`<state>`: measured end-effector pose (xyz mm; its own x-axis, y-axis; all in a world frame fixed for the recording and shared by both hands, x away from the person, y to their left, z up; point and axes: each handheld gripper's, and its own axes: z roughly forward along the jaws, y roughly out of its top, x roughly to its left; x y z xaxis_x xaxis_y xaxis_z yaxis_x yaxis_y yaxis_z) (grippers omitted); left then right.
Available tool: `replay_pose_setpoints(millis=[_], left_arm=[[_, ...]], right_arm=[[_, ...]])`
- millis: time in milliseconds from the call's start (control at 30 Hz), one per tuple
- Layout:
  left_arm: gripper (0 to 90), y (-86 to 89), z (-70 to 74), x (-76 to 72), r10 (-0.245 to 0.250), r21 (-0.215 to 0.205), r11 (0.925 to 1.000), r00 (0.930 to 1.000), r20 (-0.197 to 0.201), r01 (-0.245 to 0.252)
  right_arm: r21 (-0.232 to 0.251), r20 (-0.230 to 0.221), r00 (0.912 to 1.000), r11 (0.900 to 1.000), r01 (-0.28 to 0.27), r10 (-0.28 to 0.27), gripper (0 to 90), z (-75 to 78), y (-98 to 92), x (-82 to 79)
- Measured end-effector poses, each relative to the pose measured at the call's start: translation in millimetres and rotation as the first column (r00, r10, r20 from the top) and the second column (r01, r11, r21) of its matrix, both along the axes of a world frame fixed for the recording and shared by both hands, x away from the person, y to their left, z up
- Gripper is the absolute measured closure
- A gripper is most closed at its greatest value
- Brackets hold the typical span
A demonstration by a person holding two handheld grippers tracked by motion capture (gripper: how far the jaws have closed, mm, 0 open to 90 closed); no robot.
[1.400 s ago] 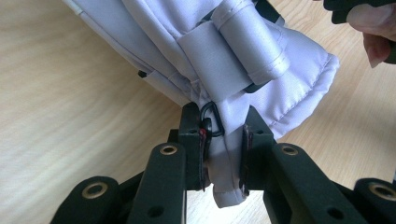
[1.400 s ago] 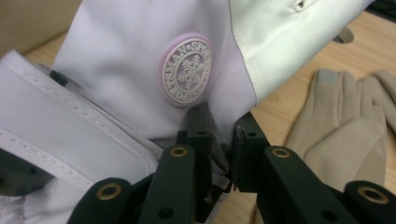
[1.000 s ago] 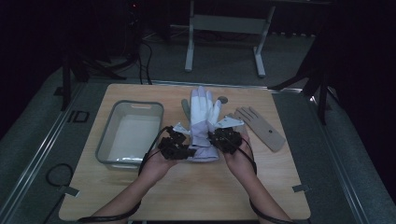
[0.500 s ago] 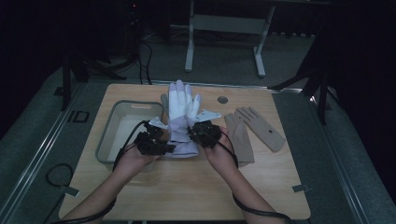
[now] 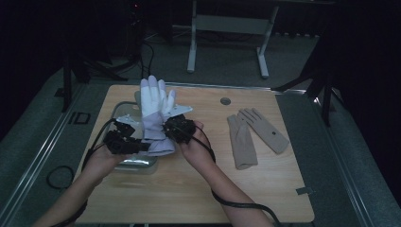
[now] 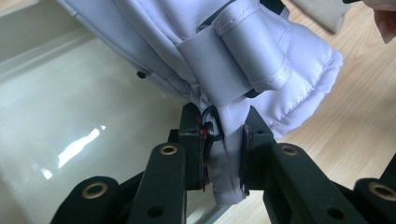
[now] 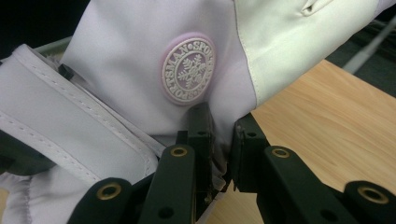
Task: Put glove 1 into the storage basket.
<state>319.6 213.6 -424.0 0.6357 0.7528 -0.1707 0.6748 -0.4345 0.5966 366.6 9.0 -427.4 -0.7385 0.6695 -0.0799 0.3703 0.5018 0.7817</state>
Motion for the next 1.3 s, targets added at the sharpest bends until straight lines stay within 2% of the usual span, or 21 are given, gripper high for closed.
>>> replay_pose_setpoints(millis=[200,433,600,800,933,1000,1133,1200,1233,1300], left_arm=[[75.0,29.9,-3.5,-2.0,0.01,0.011,0.9999,0.9995,-0.03,-0.01],[74.9,55.9,-13.2,2.9,0.005,0.005,1.0,0.9971,-0.076,-0.005],[74.8,62.4,-29.9,7.5,0.0,0.015,0.9999,0.9928,-0.12,0.002],[74.6,63.6,-50.8,15.5,-0.005,0.026,0.9996,0.9826,-0.186,0.01],[73.3,63.3,-56.9,17.5,-0.001,0.033,0.9994,0.9777,-0.21,0.008],[71.2,61.7,-59.0,18.0,0.005,0.05,0.9987,0.9742,-0.225,0.006],[62.2,56.9,-59.2,17.3,0.02,0.094,0.9956,0.9747,-0.222,0.001],[57.2,56.6,-59.5,17.5,0.051,0.114,0.993,0.9793,-0.196,-0.029],[55.5,56.7,-58.8,17.8,0.065,0.117,0.9921,0.9805,-0.186,-0.044],[53.7,58.7,-58.2,19.0,0.08,0.098,0.9932,0.981,-0.177,-0.064]], right_arm=[[0.005,-0.025,0.9993,1.0,-0.026,0.026,80.4,-6.3,31.4,0.7],[0.015,-0.06,0.9974,0.999,-0.039,0.039,80.5,-16.8,56.9,3.5],[-0.003,-0.105,0.9936,0.999,-0.042,0.041,80.5,-33.3,66.5,6.7],[-0.042,-0.178,0.9835,0.998,-0.037,0.029,80.5,-54.9,74.7,14.4],[-0.056,-0.22,0.9751,0.998,-0.04,0.027,80.4,-62.5,75.8,18.0],[-0.062,-0.237,0.9712,0.997,-0.039,0.023,80.3,-64.4,76.6,19.3],[-0.074,-0.252,0.9677,0.997,-0.038,0.018,80.0,-67.3,78.4,20.5],[-0.081,-0.264,0.9644,0.996,-0.032,0.009,79.6,-68.0,78.4,21.9],[-0.093,-0.271,0.9626,0.995,-0.035,0.008,78.8,-69.1,78.9,23.0],[-0.095,-0.29,0.957,0.995,-0.025,-0.004,76.7,-71.8,79.5,24.5]])
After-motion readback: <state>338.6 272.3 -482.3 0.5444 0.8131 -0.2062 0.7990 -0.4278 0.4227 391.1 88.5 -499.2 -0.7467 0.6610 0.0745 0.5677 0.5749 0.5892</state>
